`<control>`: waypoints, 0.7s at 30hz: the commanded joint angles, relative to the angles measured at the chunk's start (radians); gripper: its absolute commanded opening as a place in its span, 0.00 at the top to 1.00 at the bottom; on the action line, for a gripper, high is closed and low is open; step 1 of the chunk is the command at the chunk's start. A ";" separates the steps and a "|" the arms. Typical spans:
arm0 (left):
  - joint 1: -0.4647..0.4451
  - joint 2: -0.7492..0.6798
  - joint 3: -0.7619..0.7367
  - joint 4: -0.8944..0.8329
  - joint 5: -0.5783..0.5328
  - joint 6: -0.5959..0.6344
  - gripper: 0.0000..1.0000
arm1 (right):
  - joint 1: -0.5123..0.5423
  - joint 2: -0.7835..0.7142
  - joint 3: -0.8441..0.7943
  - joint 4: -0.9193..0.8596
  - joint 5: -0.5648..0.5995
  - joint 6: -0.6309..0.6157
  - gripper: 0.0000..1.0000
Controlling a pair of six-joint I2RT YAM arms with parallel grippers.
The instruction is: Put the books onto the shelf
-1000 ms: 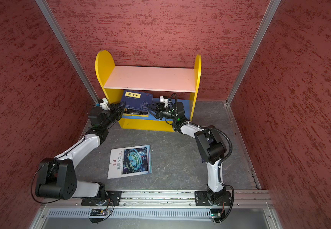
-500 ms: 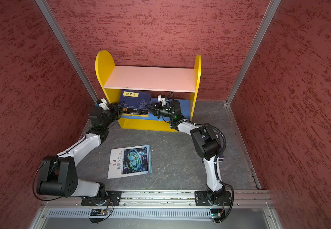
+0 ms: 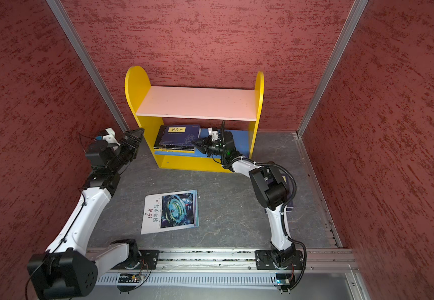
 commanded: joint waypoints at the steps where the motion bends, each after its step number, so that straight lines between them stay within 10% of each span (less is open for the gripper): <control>1: 0.074 0.002 -0.020 -0.113 0.062 0.071 0.04 | 0.018 -0.042 0.100 -0.087 0.013 -0.129 0.96; 21: 0.119 0.119 -0.041 -0.059 0.210 0.257 0.01 | 0.065 0.080 0.371 -0.380 0.063 -0.374 0.94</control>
